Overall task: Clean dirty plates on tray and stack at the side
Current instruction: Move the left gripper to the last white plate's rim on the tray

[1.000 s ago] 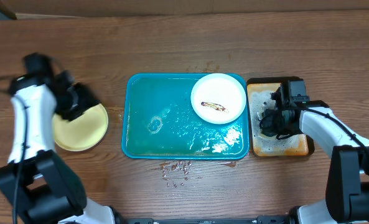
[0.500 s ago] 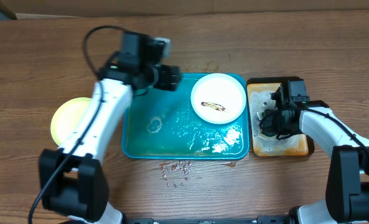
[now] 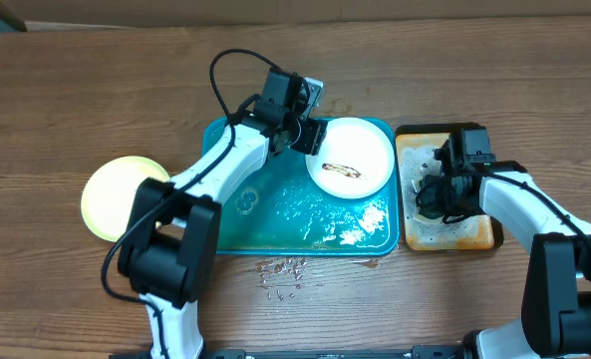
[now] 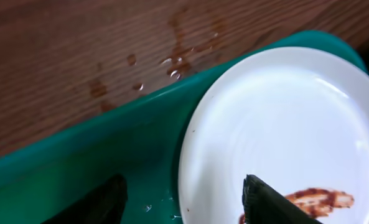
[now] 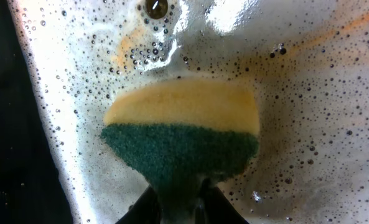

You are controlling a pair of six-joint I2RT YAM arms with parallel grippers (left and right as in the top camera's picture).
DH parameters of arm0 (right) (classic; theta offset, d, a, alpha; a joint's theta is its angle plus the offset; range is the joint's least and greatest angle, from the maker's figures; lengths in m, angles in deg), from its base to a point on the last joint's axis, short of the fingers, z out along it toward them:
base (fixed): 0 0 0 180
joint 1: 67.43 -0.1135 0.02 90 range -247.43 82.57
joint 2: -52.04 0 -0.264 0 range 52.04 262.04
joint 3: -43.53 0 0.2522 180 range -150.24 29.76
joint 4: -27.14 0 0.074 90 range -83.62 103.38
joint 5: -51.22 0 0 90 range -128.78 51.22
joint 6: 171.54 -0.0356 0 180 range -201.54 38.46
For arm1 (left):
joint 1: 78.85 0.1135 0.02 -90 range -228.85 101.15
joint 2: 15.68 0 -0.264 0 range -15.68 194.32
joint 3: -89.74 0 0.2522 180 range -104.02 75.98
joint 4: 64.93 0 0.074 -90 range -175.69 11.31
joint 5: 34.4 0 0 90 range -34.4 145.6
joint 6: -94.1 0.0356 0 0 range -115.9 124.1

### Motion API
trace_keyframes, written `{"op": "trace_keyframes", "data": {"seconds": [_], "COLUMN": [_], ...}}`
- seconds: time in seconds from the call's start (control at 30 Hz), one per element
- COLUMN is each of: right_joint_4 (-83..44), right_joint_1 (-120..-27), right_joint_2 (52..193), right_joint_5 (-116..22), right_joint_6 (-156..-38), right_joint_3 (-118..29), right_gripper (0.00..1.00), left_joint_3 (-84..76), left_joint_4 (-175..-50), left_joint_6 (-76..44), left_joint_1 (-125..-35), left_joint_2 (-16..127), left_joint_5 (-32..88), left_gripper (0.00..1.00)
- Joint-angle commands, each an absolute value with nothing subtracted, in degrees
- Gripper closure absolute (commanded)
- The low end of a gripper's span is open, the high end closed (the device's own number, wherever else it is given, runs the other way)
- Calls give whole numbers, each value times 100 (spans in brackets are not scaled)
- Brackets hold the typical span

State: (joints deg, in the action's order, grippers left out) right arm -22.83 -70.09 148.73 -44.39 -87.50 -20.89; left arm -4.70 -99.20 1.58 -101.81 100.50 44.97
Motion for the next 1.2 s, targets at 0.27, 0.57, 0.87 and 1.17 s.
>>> {"op": "trace_keyframes", "data": {"seconds": [0.27, 0.57, 0.87, 1.17], "right_joint_4": [-2416, -2419, -2419, -2419], "right_joint_1": [-7009, -7009, -7009, -7009], "right_joint_2": [14925, 14925, 14925, 14925], "right_joint_5": [-4402, -4402, -4404, -4404], "right_joint_6": [-8750, -8750, -8750, -8750], "right_joint_3": [-1914, -1914, -1914, -1914], "right_gripper": [82, 82, 82, 82], "left_joint_3": [-545, -545, -554, -1594], "left_joint_4": [-10338, -11741, -13529, -13664], "left_joint_6": [241, 236, 33, 179], "left_joint_1": [-10201, -10201, -10201, -10205], "left_joint_2": [10468, 10465, 10452, 10052], "left_joint_5": [4816, 4838, 4858, 4845], "left_gripper": [77, 96, 84, 63]}}
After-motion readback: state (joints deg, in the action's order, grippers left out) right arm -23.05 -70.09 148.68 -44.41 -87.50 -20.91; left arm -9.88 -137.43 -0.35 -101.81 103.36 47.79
